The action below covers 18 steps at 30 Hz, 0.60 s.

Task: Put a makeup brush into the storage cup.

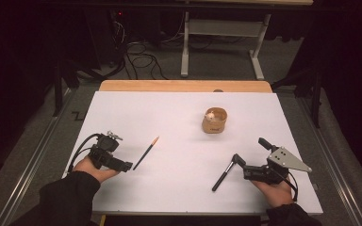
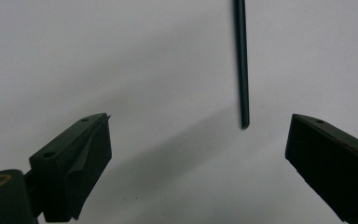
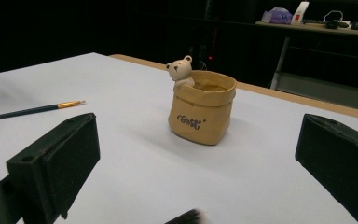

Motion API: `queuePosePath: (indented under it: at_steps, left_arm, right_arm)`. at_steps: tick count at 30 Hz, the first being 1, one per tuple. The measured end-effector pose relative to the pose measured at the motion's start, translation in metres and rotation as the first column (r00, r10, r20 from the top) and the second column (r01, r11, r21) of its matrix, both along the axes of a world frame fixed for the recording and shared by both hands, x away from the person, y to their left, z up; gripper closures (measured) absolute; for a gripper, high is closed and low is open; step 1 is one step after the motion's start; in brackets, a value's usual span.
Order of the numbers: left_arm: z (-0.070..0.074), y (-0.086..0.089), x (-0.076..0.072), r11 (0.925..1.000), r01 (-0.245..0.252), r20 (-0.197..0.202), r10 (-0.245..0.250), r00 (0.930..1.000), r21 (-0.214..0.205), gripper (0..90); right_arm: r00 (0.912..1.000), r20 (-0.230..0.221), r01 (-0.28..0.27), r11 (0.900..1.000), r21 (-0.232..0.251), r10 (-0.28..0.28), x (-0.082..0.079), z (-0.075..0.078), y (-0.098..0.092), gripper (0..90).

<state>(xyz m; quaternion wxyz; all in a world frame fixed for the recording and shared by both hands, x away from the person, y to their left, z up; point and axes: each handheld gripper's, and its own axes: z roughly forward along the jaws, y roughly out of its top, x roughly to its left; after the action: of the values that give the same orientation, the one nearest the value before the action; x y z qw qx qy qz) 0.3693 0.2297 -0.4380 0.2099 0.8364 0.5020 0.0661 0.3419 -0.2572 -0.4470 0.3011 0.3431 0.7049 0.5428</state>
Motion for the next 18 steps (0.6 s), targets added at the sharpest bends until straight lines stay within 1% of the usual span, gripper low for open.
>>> queuePosePath:
  at_steps: [3,4,6,9,10,13,17,18]
  left_arm:
    - [0.0,-0.002,0.002,0.9999,-0.001,-0.028,0.0,0.9996,-0.016,11.0]
    - [0.0,-0.003,0.003,0.9998,-0.005,-0.031,0.004,0.9995,-0.018,11.0]
    - [0.001,-0.005,0.004,1.0,0.002,-0.043,-0.002,0.9991,-0.009,11.0]
    - [0.001,-0.008,0.006,0.9999,0.008,-0.058,-0.008,0.9983,-0.008,12.0]
    - [0.001,-0.009,0.007,0.9998,0.015,-0.066,-0.016,0.9977,-0.012,13.0]
    - [0.0,-0.014,0.009,0.9995,0.031,-0.086,-0.031,0.9958,-0.003,14.2]
    - [-0.002,-0.019,0.012,0.9991,0.043,-0.101,-0.042,0.994,0.008,17.3]
    - [-0.003,-0.02,0.013,0.9984,0.055,-0.101,-0.054,0.9934,0.013,18.9]
  right_arm:
    - [1.0,-0.001,-0.002,1.0,-0.001,0.002,0.0,0.0,0.0,0.2]
    - [1.0,0.0,-0.004,1.0,0.0,0.004,0.0,0.0,0.0,0.3]
    - [1.0,-0.001,-0.002,1.0,-0.002,0.002,0.0,0.0,0.0,0.2]
    - [1.0,-0.004,-0.002,1.0,0.001,0.002,0.0,0.0,0.0,0.3]
    - [1.0,-0.004,-0.002,1.0,0.001,0.002,0.0,0.0,0.0,0.2]
    - [1.0,-0.003,-0.005,1.0,0.001,0.005,0.0,0.0,0.001,0.3]
    - [1.0,-0.003,-0.006,1.0,0.0,0.006,0.0,0.0,0.001,0.2]
    - [1.0,-0.003,-0.007,1.0,0.0,0.007,0.0,0.0,0.001,0.2]
